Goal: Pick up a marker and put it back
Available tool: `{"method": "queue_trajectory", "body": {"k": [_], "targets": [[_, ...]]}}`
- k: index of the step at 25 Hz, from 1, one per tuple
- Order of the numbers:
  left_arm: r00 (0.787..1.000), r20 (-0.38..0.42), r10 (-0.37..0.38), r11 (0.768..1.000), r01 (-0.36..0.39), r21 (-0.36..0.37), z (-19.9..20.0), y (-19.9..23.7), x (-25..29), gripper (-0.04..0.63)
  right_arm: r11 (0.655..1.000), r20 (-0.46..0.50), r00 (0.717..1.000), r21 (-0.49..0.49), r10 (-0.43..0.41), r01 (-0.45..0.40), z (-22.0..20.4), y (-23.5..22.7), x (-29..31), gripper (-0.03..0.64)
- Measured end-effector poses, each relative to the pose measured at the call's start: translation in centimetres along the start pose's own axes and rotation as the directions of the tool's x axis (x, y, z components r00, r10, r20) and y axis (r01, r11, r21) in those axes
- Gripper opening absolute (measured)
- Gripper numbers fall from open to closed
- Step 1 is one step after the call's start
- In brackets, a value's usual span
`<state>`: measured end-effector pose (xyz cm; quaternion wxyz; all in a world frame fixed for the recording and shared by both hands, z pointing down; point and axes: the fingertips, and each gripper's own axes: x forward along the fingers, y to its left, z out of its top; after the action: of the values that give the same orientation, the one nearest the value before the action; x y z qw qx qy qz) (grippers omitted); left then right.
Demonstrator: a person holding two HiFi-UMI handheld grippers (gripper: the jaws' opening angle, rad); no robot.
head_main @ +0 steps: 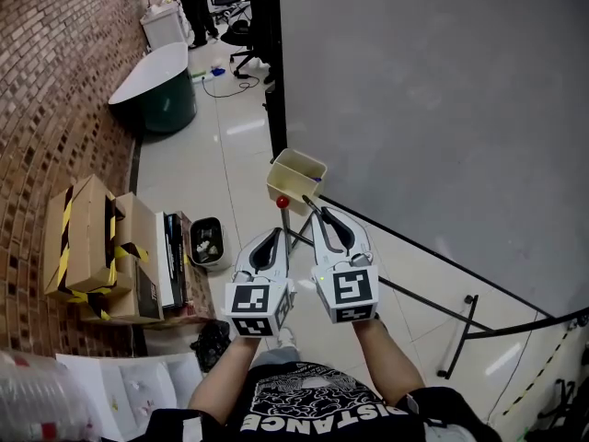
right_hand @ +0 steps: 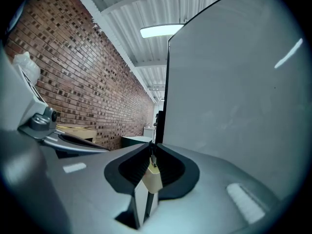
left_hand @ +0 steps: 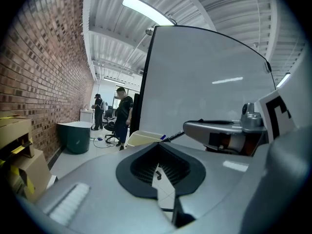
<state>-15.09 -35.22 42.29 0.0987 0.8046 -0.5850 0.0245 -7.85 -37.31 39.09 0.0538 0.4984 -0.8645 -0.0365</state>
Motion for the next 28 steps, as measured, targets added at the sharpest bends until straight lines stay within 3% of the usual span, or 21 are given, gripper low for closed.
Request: {"method": "queue_trajectory", "body": {"k": [28], "targets": [[1.0,-0.003,0.012,1.0,-0.012,-0.024,0.4,4.5,2.6,0.006,0.999,-0.184,0.983,-0.036,-0.008,0.002,-6.4,0.1,7.6,0.04]]}}
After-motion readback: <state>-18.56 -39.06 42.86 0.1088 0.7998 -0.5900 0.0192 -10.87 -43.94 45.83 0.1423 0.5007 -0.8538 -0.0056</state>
